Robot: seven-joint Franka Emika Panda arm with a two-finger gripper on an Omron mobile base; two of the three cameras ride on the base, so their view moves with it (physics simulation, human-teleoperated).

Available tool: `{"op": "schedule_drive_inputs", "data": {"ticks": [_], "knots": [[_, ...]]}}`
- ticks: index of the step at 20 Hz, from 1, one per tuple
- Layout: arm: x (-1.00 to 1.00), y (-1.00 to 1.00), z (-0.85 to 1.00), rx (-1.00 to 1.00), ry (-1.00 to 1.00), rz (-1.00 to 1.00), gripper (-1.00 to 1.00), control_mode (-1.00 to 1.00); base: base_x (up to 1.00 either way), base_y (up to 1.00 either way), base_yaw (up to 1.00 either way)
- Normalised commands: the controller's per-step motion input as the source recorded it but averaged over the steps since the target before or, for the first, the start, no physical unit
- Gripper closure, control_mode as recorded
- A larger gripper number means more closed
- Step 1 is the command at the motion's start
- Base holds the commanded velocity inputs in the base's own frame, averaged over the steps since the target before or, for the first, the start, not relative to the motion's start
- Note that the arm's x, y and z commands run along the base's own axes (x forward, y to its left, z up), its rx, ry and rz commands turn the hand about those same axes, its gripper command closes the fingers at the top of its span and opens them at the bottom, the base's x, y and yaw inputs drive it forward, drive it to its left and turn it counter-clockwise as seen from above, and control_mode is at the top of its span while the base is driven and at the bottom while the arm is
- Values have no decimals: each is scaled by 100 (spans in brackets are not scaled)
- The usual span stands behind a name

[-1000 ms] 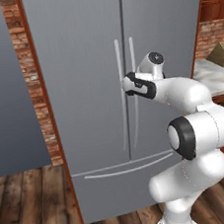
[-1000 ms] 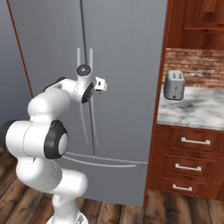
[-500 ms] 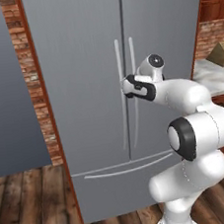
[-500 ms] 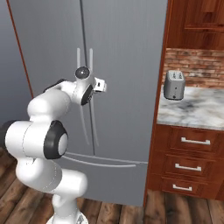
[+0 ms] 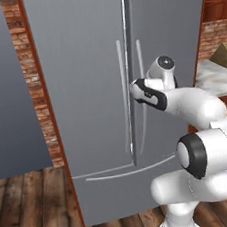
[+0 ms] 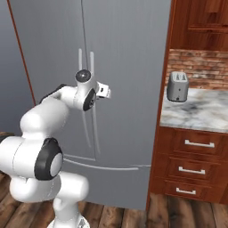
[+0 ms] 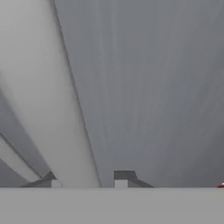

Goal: Open the fridge, grab two sodas, and place both sodas inside the bowl with ice on the dining counter.

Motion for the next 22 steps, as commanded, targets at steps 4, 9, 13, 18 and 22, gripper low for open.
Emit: {"op": "schedule_drive_inputs", "data": {"ticks": [4,9,13,18,22], "knots": [[-82,-82,2,0,0,-3,100,-100,0,0,0],[-82,-84,12,0,1,-2,100,-100,0,0,0],[-81,-74,11,0,0,-1,100,-100,0,0,0],[-61,-1,1,-3,0,0,-100,-100,0,0,0],[-86,34,11,-9,-8,0,-100,-100,0,0,0]]}}
